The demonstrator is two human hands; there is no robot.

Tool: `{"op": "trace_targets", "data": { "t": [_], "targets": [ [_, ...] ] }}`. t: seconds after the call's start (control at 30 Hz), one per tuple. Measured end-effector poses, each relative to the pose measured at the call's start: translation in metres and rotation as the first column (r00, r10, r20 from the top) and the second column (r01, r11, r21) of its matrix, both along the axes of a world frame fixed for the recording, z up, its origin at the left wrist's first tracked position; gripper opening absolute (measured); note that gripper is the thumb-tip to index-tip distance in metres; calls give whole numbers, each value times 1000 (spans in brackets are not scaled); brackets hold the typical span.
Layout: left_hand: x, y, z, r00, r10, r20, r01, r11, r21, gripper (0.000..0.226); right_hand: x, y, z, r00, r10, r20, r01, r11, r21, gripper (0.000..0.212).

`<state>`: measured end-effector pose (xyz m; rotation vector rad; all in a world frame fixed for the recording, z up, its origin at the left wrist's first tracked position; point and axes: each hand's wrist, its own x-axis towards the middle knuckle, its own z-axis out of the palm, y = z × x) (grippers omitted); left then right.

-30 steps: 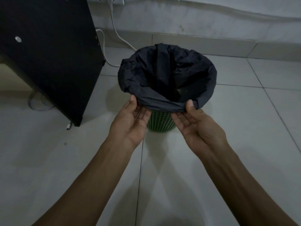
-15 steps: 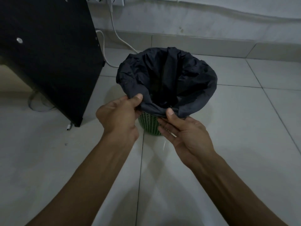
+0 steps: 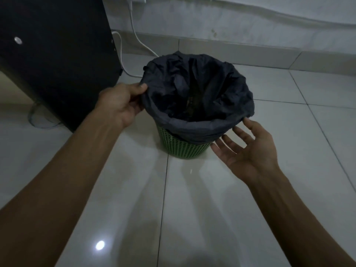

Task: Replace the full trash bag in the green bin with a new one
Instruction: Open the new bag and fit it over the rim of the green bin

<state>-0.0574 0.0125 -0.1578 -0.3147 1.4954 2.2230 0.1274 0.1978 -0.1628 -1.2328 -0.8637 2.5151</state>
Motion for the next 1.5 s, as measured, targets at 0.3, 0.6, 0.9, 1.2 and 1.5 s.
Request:
{"op": "trace_targets", "data": {
  "t": [0.3, 0.6, 0.9, 1.2, 1.5],
  "targets": [
    [-10, 11, 7, 988, 78, -132, -98, 983, -156, 9, -5, -1, -10, 997, 24, 74, -28, 998, 51, 34],
    [105, 21, -3, 981, 66, 184, -52, 995, -81, 56, -24, 12, -20, 990, 40, 136, -60, 987, 148, 12],
    [108, 35, 3, 984, 104, 142, -101, 994, -32, 14, -23, 11, -7, 997, -72, -20, 72, 997, 22, 11],
    [110, 37, 9, 979, 181, 89, -186, 981, 59, 7, -14, -11, -9, 973, -100, -208, 134, 978, 157, 16],
    [110, 35, 7, 992, 111, 57, -114, 992, 48, 10, -9, -28, -9, 989, 122, -85, -66, 873, 483, 20]
  ]
}}
